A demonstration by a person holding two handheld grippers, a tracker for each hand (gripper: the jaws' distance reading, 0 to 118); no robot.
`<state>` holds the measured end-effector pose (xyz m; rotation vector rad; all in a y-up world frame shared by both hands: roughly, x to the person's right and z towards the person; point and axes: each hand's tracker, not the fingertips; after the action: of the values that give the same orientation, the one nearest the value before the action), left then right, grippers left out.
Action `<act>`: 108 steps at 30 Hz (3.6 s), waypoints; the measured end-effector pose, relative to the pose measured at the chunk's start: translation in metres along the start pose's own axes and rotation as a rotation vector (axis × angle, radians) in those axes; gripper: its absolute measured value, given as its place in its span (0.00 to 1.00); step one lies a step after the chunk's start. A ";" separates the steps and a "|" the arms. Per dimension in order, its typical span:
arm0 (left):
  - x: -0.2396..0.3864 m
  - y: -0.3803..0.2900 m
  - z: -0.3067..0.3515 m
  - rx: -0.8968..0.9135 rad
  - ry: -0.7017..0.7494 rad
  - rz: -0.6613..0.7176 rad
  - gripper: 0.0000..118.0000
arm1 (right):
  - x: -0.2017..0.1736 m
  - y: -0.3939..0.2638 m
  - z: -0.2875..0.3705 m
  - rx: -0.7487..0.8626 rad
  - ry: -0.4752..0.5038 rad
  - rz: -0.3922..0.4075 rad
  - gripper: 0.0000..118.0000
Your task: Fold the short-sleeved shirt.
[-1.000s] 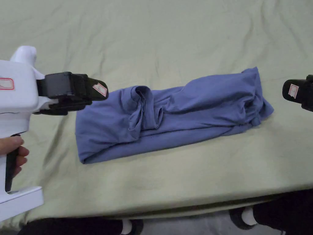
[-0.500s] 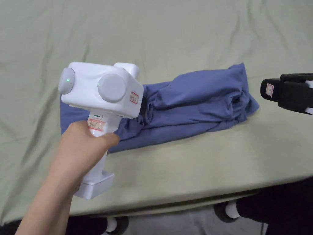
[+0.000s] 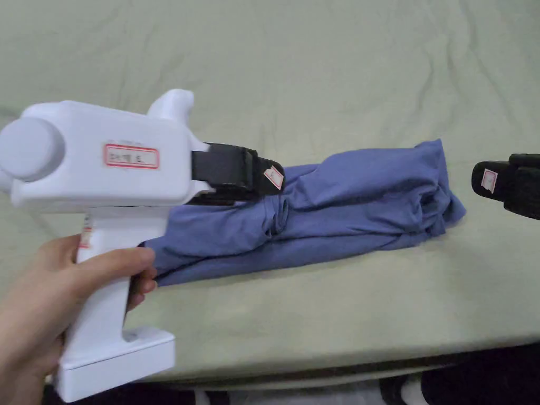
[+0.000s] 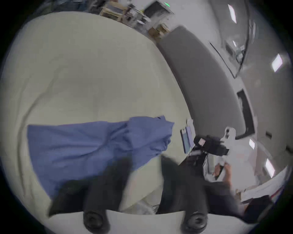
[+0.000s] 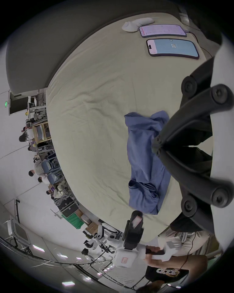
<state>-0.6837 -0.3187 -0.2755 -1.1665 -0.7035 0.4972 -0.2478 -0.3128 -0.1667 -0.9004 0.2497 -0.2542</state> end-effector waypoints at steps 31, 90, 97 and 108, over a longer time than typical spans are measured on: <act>-0.114 -0.014 0.115 0.059 0.575 0.137 0.08 | -0.022 -0.008 -0.029 -0.102 0.048 0.038 0.02; 0.081 -0.006 0.002 0.049 0.228 -0.294 0.00 | -0.059 0.016 -0.028 -0.092 0.118 0.168 0.02; -0.015 -0.016 0.037 0.073 0.331 -0.062 0.00 | -0.106 0.016 -0.154 -0.285 0.053 0.299 0.02; -0.103 -0.005 -0.047 -0.032 -0.032 0.155 0.81 | -0.053 0.009 -0.196 -0.338 0.170 0.159 0.02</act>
<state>-0.7204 -0.4214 -0.3063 -1.2513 -0.6541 0.6377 -0.3593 -0.4350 -0.2849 -1.1878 0.5306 -0.1426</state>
